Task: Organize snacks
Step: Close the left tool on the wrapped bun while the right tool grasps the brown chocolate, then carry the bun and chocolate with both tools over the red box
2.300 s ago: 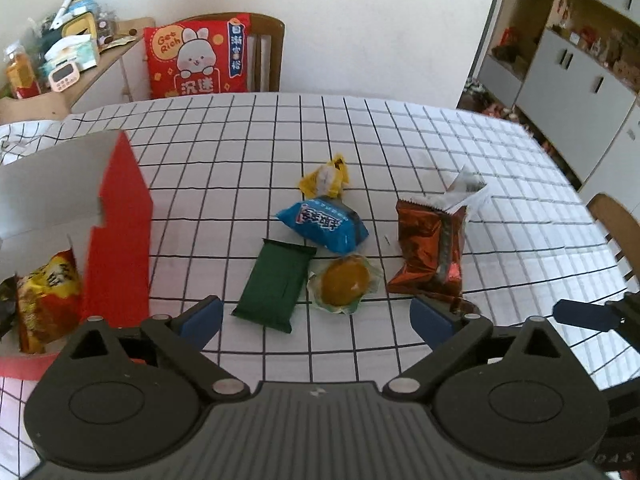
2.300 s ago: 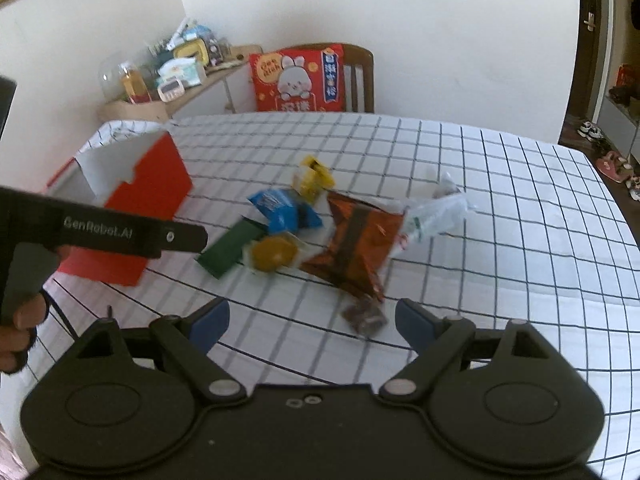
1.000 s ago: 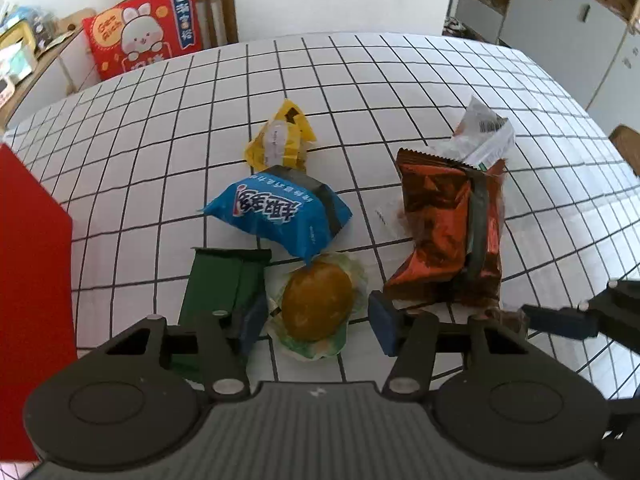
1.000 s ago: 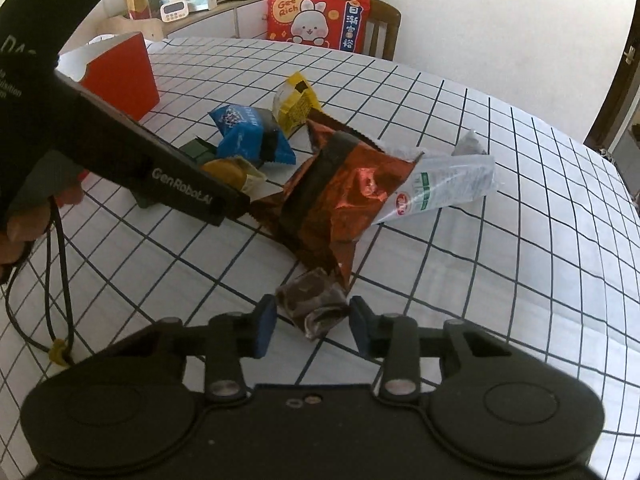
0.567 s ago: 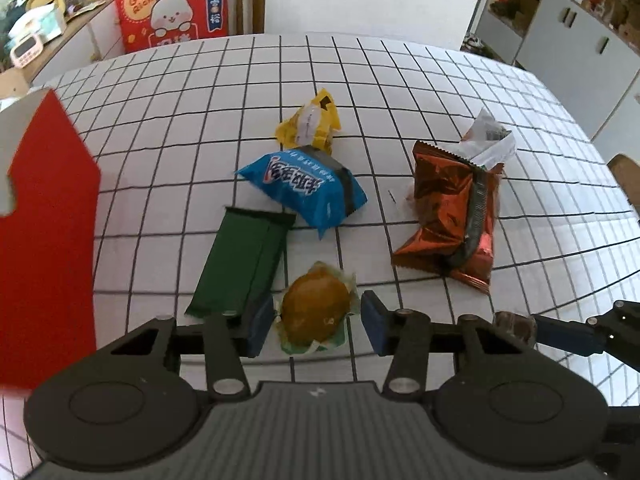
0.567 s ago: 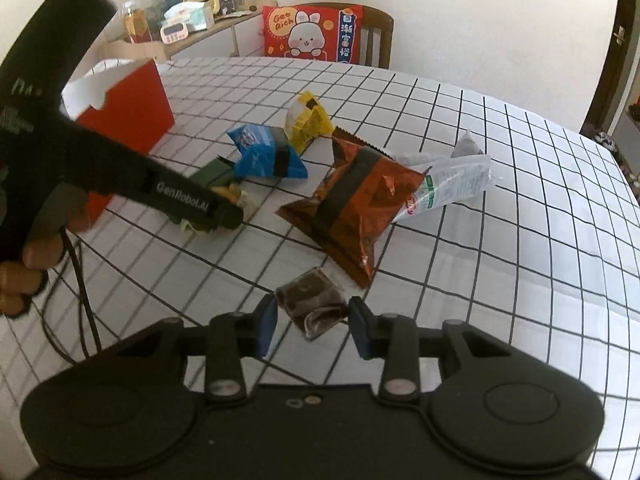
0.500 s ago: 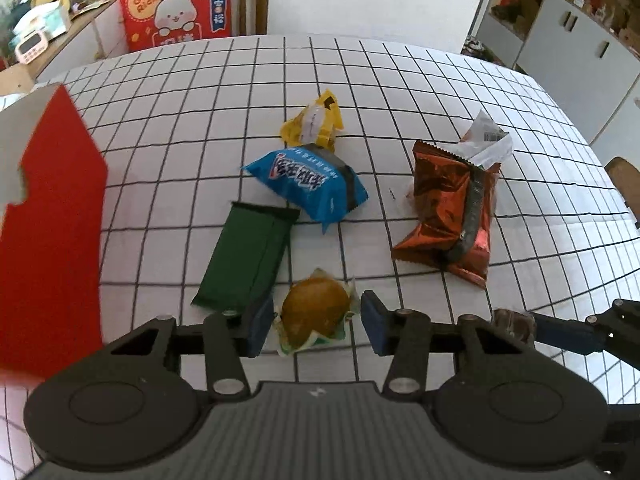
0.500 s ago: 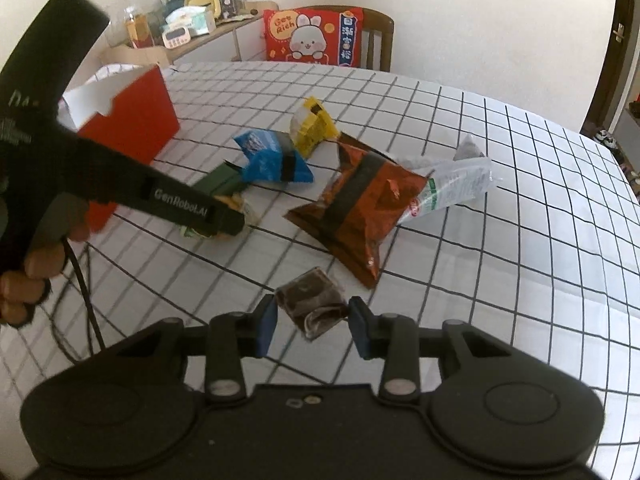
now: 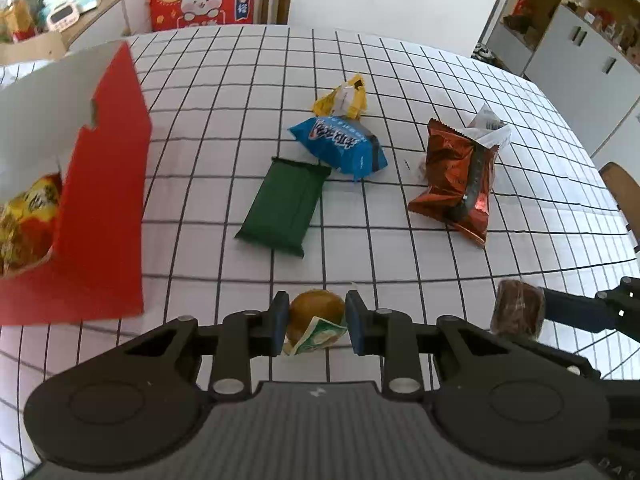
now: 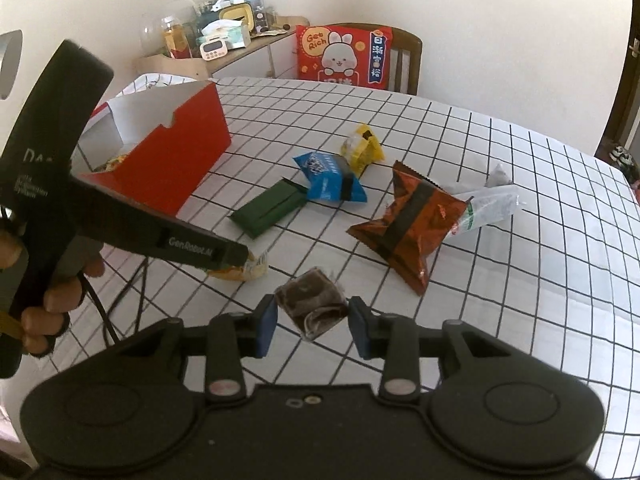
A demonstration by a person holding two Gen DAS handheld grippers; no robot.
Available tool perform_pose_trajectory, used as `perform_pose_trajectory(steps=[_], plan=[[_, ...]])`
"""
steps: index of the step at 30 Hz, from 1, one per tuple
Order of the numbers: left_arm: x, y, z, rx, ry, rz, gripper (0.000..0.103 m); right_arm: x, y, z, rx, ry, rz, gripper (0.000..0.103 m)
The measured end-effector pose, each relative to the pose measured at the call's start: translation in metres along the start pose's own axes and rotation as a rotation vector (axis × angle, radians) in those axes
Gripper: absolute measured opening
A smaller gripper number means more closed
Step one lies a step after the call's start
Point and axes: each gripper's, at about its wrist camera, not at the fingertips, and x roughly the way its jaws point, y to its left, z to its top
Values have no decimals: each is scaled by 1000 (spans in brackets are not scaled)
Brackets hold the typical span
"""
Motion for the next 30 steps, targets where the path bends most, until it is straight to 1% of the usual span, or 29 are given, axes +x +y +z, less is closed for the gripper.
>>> perform_pose_trajectory(steps=[6, 12, 16, 21, 26, 30], plan=[[-23, 13, -8, -27, 3, -19, 28, -9, 13, 6, -4, -14, 17, 37], [-49, 38, -9, -93, -1, -48, 28, -14, 30, 17, -23, -29, 37, 37], [-70, 57, -7, -130, -28, -52, 28, -15, 43, 25, -38, -37, 56, 37], [-93, 80, -6, -173, -61, -33, 28, -14, 63, 40, -69, -46, 83, 37], [-117, 107, -1, -220, -114, -21, 28, -11, 88, 62, -109, -68, 111, 37], [-137, 126, 8, -239, -165, -3, 28, -6, 106, 80, -140, -87, 131, 37]])
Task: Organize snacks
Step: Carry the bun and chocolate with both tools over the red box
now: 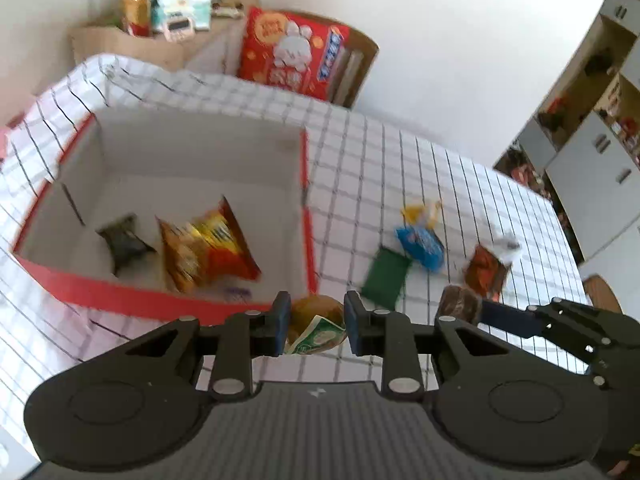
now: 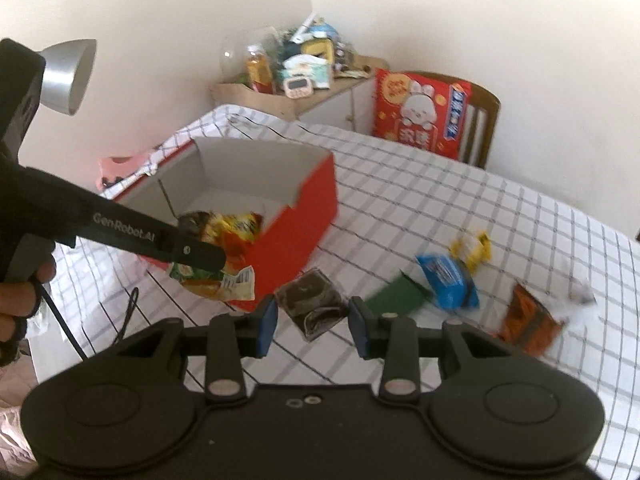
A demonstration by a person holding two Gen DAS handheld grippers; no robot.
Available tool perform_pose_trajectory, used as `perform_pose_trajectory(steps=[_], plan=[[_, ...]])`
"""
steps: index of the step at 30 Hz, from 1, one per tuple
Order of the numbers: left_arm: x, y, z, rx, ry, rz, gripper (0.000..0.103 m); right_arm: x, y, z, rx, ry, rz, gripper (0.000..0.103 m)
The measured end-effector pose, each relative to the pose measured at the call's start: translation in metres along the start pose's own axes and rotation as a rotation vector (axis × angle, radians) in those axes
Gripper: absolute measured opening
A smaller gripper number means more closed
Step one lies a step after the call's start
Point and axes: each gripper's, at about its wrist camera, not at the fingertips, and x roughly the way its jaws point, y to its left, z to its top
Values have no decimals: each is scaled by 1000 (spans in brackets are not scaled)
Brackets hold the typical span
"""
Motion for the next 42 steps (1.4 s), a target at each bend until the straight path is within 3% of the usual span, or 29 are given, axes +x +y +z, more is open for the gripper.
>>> perform_pose_trajectory(steps=[4, 5, 6, 10, 13, 18, 27, 29, 31, 34, 42], plan=[[-15, 17, 19, -18, -59, 23, 25, 10, 17, 20, -27, -16, 17, 37], [-18, 21, 23, -24, -71, 31, 21, 14, 21, 26, -34, -18, 23, 37], [-21, 26, 27, -29, -81, 39, 9, 17, 25, 30, -39, -18, 26, 37], [-17, 47, 42, -30, -110, 93, 9, 37, 39, 46, -57, 0, 39, 37], [-4, 66, 49, -67, -87, 131, 9, 59, 52, 57, -73, 14, 39, 37], [4, 93, 35, -97, -59, 150, 10, 83, 63, 63, -81, 43, 50, 37], [6, 102, -9, -67, -44, 210, 11, 114, 74, 61, -129, 114, 18, 37], [15, 107, -19, -73, -6, 215, 16, 121, 74, 59, -130, 132, 9, 37], [27, 112, -26, -90, 33, 209, 39, 124, 75, 57, -137, 140, 0, 37], [43, 118, -39, -109, 64, 216, 60, 126, 76, 57, -144, 145, -1, 37], [81, 121, -62, -130, 145, 212, 70, 127, 76, 57, -148, 151, 5, 37]])
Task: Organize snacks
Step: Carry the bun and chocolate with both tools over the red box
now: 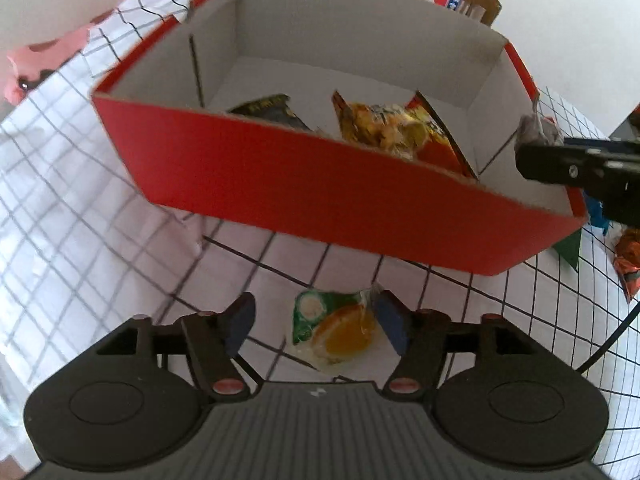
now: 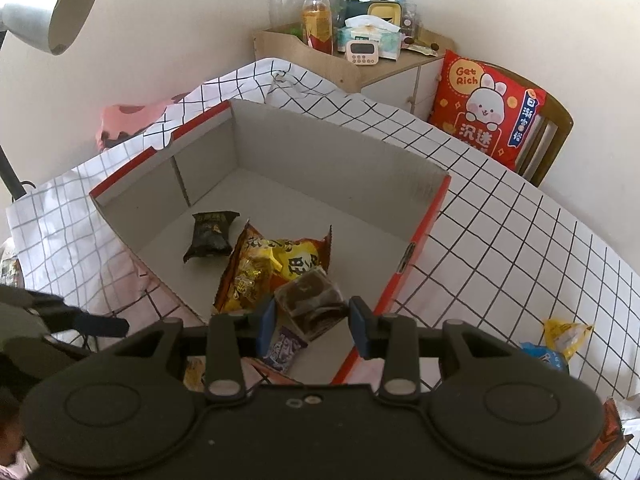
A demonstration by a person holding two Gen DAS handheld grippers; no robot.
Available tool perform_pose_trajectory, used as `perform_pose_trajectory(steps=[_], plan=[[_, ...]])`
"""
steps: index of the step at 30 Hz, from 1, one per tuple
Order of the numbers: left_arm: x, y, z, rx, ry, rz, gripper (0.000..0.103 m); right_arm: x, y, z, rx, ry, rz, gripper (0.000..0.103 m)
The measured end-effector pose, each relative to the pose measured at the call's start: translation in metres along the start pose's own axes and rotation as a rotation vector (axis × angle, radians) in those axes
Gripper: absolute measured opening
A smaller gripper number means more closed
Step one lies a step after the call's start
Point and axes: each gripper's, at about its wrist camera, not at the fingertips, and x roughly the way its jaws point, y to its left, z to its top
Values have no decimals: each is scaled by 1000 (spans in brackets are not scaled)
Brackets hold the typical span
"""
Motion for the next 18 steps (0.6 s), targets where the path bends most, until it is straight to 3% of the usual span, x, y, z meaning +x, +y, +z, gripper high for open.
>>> perform_pose_trajectory(steps=[8, 12, 14, 15, 18], plan=[[16, 2, -4, -46, 67, -75, 72, 9, 0, 1, -9, 14, -3, 37], [17, 0, -1, -67, 50, -98, 72, 13, 0, 0, -13, 18, 1, 37], [17, -1, 1, -83, 43, -102, 71, 14, 0, 1, -16, 18, -1, 37], [17, -2, 2, -86, 37, -104, 62, 14, 0, 1, -14, 19, 1, 37], [17, -6, 3, -78, 30, -91, 55, 14, 0, 1, -9, 16, 4, 37]])
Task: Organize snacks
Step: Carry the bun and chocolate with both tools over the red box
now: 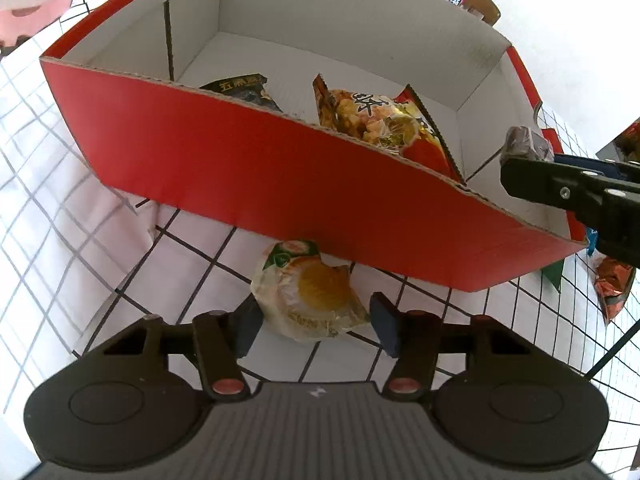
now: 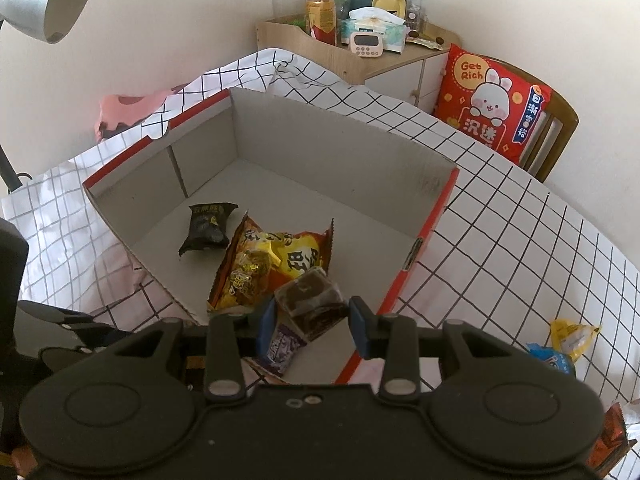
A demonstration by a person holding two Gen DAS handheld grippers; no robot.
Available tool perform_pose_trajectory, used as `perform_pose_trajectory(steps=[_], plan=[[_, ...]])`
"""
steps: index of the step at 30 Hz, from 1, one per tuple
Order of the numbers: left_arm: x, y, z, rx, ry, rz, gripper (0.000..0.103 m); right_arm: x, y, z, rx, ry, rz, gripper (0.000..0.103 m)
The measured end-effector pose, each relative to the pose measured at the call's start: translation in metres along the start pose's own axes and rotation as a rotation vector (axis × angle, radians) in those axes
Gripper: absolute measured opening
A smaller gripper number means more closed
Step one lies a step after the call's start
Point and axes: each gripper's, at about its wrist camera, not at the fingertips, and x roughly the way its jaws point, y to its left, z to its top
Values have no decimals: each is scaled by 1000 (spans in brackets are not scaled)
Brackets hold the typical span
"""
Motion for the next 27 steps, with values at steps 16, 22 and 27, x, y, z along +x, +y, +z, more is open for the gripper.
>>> perform_pose_trajectory(steps=[16, 22, 27], plan=[[-38, 14, -11, -11, -72, -43, 35, -9, -4, -4, 9, -28, 12, 37], [-81, 14, -15, 4, -114, -88, 35, -13, -5, -4, 13, -37, 14, 37], [-115, 7, -5, 34, -192, -105, 35, -13, -4, -2, 12, -43, 16, 37]])
